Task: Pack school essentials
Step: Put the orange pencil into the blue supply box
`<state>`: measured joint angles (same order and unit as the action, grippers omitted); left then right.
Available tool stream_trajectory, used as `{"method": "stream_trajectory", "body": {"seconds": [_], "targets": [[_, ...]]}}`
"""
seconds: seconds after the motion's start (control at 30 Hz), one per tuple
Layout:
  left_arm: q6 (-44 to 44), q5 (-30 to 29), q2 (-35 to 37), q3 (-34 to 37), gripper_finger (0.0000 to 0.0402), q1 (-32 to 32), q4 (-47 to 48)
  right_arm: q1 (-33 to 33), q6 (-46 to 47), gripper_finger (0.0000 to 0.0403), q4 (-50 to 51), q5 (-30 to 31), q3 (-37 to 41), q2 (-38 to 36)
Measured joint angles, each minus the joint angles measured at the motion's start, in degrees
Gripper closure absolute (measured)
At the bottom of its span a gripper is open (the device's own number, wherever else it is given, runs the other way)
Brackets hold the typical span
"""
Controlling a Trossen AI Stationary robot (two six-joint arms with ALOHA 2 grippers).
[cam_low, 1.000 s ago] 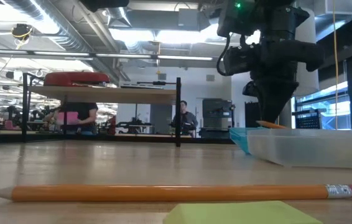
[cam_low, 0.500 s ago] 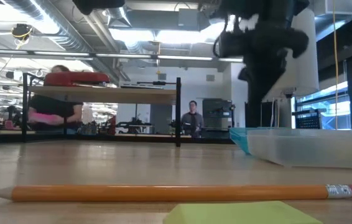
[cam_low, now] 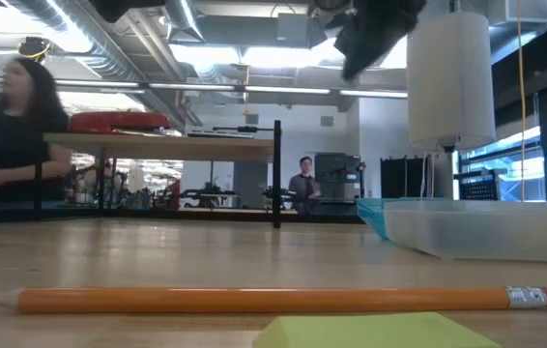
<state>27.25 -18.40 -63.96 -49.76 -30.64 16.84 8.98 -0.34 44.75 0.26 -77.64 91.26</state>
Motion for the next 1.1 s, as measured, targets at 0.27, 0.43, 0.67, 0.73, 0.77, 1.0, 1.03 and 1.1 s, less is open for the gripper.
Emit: {"method": "stream_trajectory", "body": {"seconds": [0.27, 0.43, 0.67, 0.73, 0.77, 1.0, 1.03, 1.1], "targets": [[5.7, -0.1, 0.0, 0.0, 0.0003, -3.8, 6.2, 3.4, 2.0, 0.0395, 0.2, 0.3, -1.8, 0.1], [5.7, 0.0, 0.0, 0.0, 0.0003, -7.1, 8.7, 9.3, 12.9, 0.0395, -0.6, 2.3, -1.8, 0.8], [5.1, -0.7, 0.0, 0.0, 0.0003, -10.9, 9.6, 18.5, 17.6, 0.0395, -4.0, 3.7, -1.8, 0.8], [4.7, -1.8, 0.0, 0.0, 0.0003, -11.7, 9.7, 20.4, 16.7, 0.0395, -5.2, 3.9, -1.8, 1.3], [4.7, -2.5, -0.1, 0.0, 0.0003, -11.9, 9.7, 21.3, 16.6, 0.0395, -5.3, 4.1, -1.8, 1.7], [3.2, -3.7, -1.2, 0.0, 0.0003, -12.3, 9.7, 23.4, 13.5, 0.0395, -6.0, 4.4, -1.8, 4.9], [3.2, -3.7, -1.3, 0.0, 0.0003, -12.3, 9.6, 23.5, 13.5, 0.0395, -6.2, 4.2, -1.8, 5.2], [3.2, -3.7, -1.4, 0.0, 0.0003, -12.3, 9.7, 23.5, 13.4, 0.0393, -6.5, 4.2, -1.8, 6.0]]}}
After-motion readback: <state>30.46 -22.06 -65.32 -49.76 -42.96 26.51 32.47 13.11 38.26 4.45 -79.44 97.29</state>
